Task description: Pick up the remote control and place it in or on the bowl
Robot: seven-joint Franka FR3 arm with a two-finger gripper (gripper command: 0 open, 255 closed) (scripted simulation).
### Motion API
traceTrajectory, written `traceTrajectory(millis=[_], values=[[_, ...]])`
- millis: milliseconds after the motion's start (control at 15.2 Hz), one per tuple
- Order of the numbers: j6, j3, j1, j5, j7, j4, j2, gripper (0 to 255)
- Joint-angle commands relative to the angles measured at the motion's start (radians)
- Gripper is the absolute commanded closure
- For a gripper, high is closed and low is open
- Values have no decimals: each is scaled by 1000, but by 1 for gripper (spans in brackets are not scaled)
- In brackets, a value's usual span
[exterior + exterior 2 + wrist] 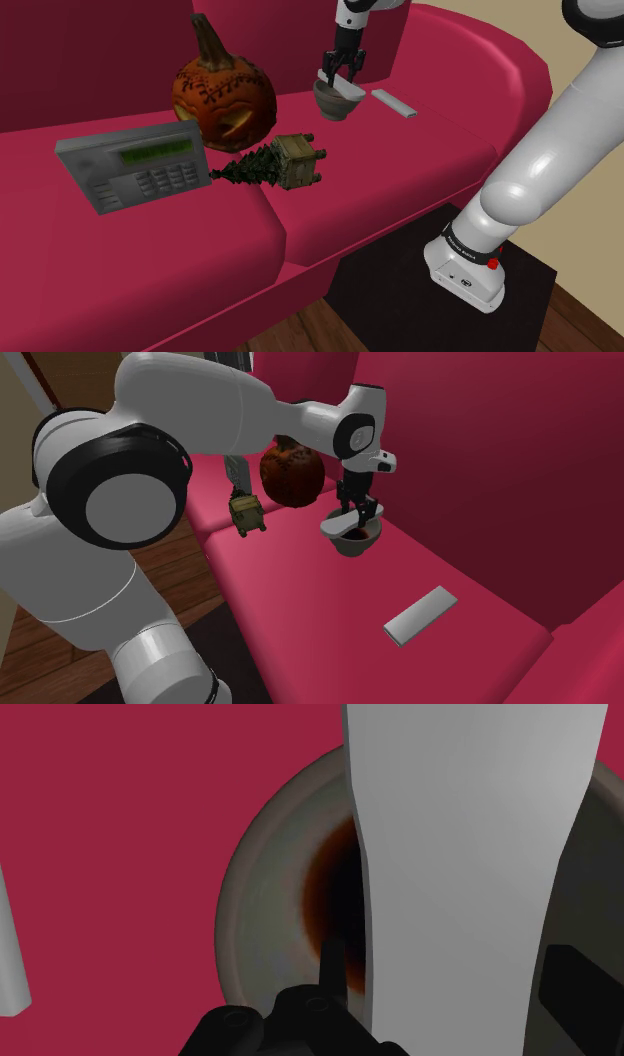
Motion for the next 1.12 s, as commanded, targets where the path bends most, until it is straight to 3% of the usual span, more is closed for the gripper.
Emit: traceTrajectory(millis=[0, 198, 264, 594, 858, 1056], values=[[1, 0, 0, 0, 0, -1, 0, 255], [1, 0, 0, 0, 0, -1, 0, 255], [1, 0, 0, 0, 0, -1, 0, 0], [1, 0, 0, 0, 0, -1, 0, 0], [-125, 1, 1, 1, -1, 116, -9, 0], [-125, 1, 1, 1, -1, 116, -9, 0]])
